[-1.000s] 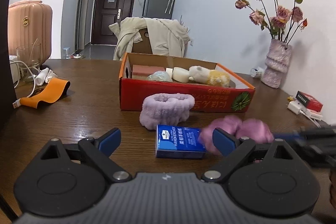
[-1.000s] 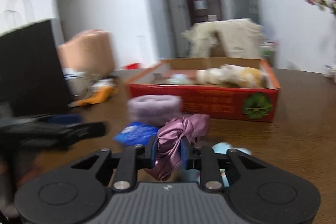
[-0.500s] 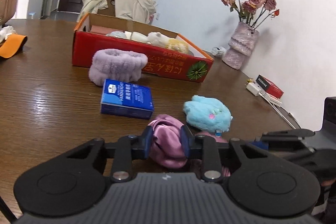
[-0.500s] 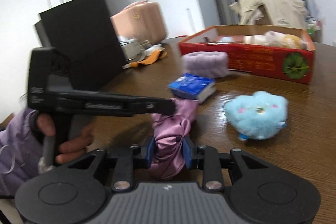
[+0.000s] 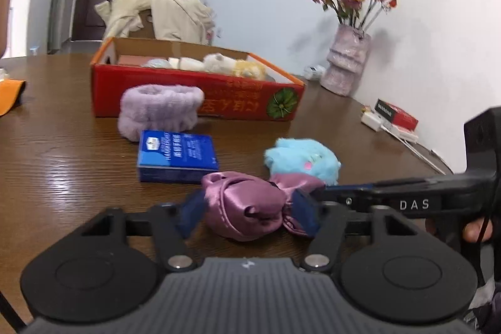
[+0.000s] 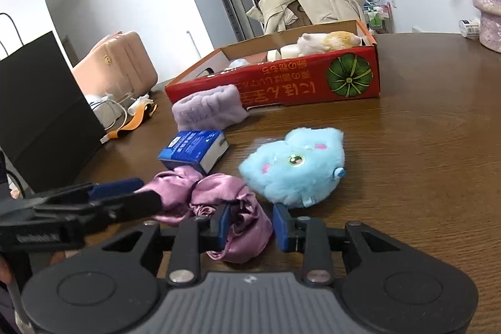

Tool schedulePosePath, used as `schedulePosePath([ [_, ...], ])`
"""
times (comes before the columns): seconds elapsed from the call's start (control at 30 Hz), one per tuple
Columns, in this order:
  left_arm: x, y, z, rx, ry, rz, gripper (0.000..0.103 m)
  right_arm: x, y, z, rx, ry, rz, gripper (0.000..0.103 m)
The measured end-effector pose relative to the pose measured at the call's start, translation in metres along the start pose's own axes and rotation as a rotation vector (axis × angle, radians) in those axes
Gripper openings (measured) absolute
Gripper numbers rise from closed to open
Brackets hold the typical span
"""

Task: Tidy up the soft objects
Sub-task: 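Carry the pink scrunchie with both grippers into the box and release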

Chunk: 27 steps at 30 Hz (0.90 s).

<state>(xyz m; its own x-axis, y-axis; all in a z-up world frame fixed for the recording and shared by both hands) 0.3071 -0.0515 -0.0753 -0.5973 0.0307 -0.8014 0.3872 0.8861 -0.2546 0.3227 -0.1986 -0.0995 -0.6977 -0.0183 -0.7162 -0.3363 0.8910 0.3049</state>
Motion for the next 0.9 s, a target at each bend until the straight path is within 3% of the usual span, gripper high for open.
schedulePosePath([
  [0.13,0.003,0.0,0.003,0.019,0.022,0.0,0.027,-0.002,-0.001,0.003,0.035,-0.002,-0.007,0.025],
  [0.23,0.003,-0.002,0.001,0.027,0.021,0.005,0.021,0.0,0.004,0.005,0.038,0.006,-0.034,0.012],
  [0.33,-0.004,-0.003,-0.006,0.034,0.018,-0.006,0.018,-0.001,0.006,0.005,0.055,-0.002,-0.048,0.009],
  [0.43,-0.034,-0.004,-0.023,0.051,-0.057,-0.015,0.018,-0.013,0.01,-0.004,0.048,-0.027,-0.049,0.007],
  [0.53,-0.088,0.01,-0.03,0.061,-0.146,-0.055,0.018,-0.047,0.026,-0.02,0.022,-0.103,-0.107,0.007],
  [0.67,-0.158,0.045,-0.002,0.038,-0.171,-0.105,0.018,-0.125,0.04,-0.017,0.001,-0.206,-0.204,0.007],
  [0.73,-0.182,0.069,0.024,0.007,-0.141,-0.139,0.018,-0.163,0.04,0.002,-0.007,-0.226,-0.219,0.008],
  [0.8,-0.192,0.091,0.051,-0.035,-0.092,-0.143,0.018,-0.197,0.03,0.037,-0.035,-0.198,-0.156,0.008],
  [0.9,-0.187,0.119,0.084,-0.123,-0.027,-0.131,0.018,-0.217,0.015,0.092,-0.044,-0.106,-0.068,0.008],
])
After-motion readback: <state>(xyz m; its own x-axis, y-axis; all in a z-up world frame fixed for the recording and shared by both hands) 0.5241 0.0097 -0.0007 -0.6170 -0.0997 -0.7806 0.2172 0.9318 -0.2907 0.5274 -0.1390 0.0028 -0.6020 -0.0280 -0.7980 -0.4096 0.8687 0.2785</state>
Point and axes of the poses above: each gripper's, at about its wrist camera, not at the fingertips, and z roughly the way its jaws point, y to its left, x to its underside, the point moved 10 cm from there along z, roughly the way its jaws point, and after that the axes turned 3 degrees about y, right-handed, at the moved point
